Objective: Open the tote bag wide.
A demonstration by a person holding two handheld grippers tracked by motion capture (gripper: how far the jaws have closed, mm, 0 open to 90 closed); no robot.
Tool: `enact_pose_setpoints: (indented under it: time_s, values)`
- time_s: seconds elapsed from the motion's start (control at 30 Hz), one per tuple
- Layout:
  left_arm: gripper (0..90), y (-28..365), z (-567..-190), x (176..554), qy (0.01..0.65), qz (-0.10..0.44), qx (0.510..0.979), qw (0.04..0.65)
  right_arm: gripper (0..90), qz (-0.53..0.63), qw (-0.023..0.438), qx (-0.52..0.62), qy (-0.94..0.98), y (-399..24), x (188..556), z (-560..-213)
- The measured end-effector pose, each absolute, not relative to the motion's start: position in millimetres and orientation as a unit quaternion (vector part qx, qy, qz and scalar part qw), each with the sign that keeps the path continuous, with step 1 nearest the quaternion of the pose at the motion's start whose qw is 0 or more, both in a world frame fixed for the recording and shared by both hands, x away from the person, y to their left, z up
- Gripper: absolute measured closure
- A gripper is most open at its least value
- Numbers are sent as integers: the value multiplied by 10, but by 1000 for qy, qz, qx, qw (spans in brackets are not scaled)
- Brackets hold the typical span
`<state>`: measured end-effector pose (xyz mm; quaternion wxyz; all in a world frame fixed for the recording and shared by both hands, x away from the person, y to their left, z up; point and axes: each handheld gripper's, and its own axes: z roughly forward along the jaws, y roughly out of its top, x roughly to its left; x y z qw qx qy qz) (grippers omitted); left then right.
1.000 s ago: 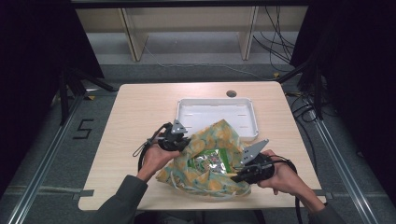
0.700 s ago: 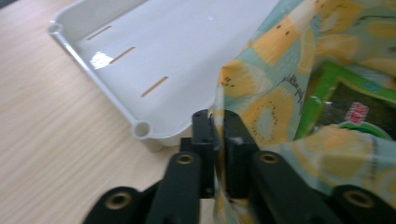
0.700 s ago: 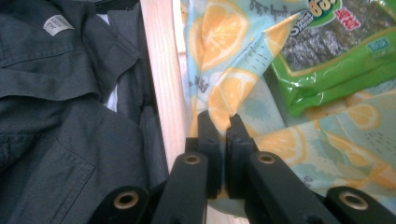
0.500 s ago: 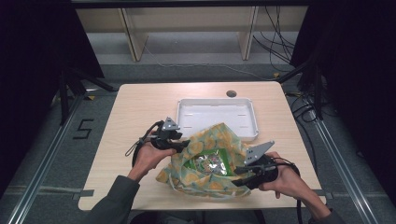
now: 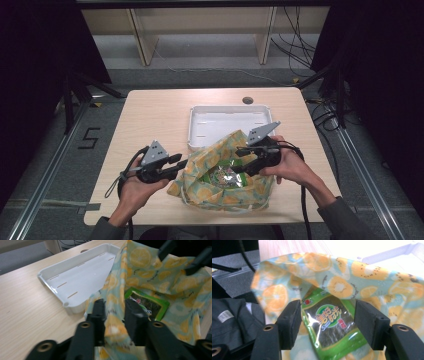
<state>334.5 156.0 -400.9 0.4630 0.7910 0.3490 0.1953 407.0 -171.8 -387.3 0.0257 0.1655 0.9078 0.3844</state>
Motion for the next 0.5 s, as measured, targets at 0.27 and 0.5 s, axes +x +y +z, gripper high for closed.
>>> enact_pose_setpoints:
  time_s: [0.27, 0.5]
  values:
    - [893, 1695, -4322, 3063, 373, 155, 791, 460, 405, 347, 6, 177, 921, -1485, 4299, -4117]
    - [894, 1562, -4576, 2982, 363, 115, 818, 431, 400, 334, 0, 182, 925, -1416, 4403, -4227]
